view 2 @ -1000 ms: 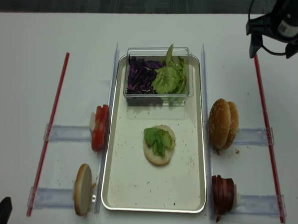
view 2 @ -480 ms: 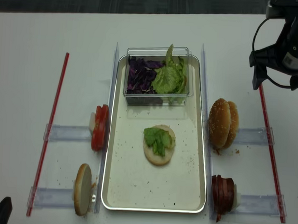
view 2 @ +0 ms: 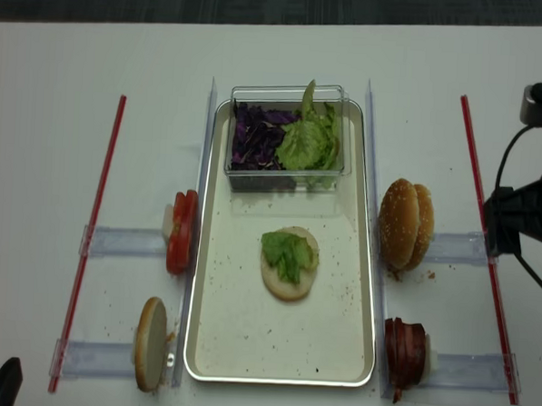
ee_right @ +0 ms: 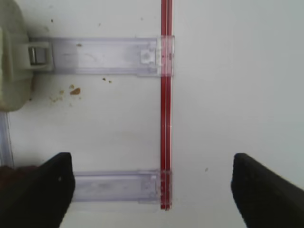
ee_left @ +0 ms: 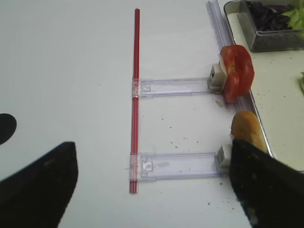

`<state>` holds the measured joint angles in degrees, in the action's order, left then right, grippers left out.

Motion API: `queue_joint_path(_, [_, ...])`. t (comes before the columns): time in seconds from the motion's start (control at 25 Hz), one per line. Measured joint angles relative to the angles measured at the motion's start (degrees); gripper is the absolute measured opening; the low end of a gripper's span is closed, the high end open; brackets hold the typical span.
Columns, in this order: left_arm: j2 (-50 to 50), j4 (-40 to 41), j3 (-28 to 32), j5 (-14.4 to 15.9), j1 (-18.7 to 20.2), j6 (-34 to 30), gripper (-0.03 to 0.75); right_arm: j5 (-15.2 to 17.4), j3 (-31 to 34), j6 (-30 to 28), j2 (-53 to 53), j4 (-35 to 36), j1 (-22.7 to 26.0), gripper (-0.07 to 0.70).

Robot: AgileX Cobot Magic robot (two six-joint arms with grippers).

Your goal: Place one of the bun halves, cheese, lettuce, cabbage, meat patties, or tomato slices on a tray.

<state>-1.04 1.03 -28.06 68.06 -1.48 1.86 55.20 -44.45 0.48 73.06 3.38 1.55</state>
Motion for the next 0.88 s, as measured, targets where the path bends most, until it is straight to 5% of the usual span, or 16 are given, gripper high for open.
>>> queue_joint_path(0.4, [0.00,0.00,0.00,0.00,0.00,0.00,0.598,3.73,11.93,0.00,-26.05,0.00,0.00,0.679])
queue_joint_path(0.6, [0.00,0.00,0.00,0.00,0.00,0.00,0.598,8.05,12.43,0.26,-36.87,0.00,0.00,0.679])
queue_joint_path(0.88, [0.00,0.00,0.00,0.00,0.00,0.00,0.598,9.21,13.09,1.16,-49.52,-0.19,0.00,0.679])
